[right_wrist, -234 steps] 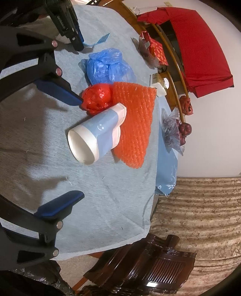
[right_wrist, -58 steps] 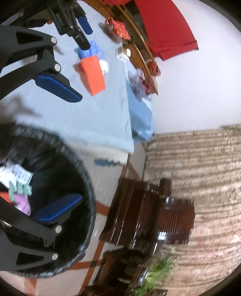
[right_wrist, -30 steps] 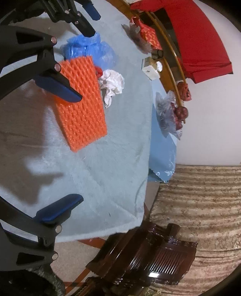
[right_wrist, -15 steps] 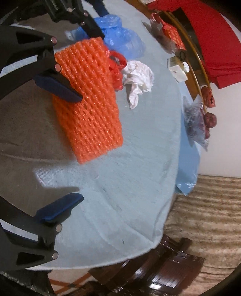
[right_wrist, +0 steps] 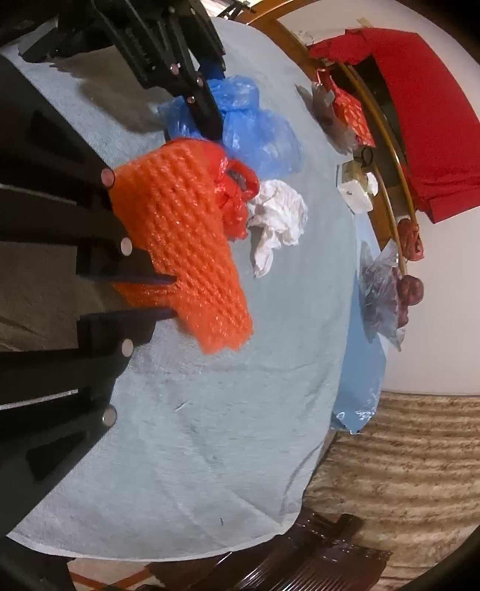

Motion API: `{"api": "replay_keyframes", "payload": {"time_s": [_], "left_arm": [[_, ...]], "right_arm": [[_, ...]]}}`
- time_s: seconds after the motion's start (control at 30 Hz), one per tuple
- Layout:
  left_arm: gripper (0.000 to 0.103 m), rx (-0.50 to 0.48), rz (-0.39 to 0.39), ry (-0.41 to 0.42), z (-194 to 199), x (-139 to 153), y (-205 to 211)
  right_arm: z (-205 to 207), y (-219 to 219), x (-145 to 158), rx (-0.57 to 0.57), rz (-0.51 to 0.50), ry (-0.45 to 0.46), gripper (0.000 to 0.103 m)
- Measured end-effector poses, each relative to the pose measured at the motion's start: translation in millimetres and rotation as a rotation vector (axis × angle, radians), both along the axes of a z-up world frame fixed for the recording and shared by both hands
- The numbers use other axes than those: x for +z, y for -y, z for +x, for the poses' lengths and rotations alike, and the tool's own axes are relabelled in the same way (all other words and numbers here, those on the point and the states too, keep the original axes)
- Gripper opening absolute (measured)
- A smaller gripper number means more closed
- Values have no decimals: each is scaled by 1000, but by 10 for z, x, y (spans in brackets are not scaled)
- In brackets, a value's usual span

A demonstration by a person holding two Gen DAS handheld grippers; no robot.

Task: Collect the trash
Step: 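Grasp the blue plastic bag with the left tool while the right tool grasps the orange foam sleeve, then lift the blue bag and orange foam and carry both over the bin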

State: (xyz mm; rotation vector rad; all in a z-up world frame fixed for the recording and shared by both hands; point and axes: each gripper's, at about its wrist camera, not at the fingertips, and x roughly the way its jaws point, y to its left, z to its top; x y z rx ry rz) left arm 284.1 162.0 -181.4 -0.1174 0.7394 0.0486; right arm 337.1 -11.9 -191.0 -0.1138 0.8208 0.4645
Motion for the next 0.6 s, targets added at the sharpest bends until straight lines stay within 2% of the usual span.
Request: {"api": "replay_keyframes", "payload": {"time_s": [0.3, 0.6], "left_arm": [[33, 54, 18, 64, -234, 237, -15], [33, 46, 20, 92, -441, 463, 114]], "right_arm": [[-163, 203, 151, -46, 70, 36, 10], [-370, 374, 457, -82, 106, 88, 10]]}}
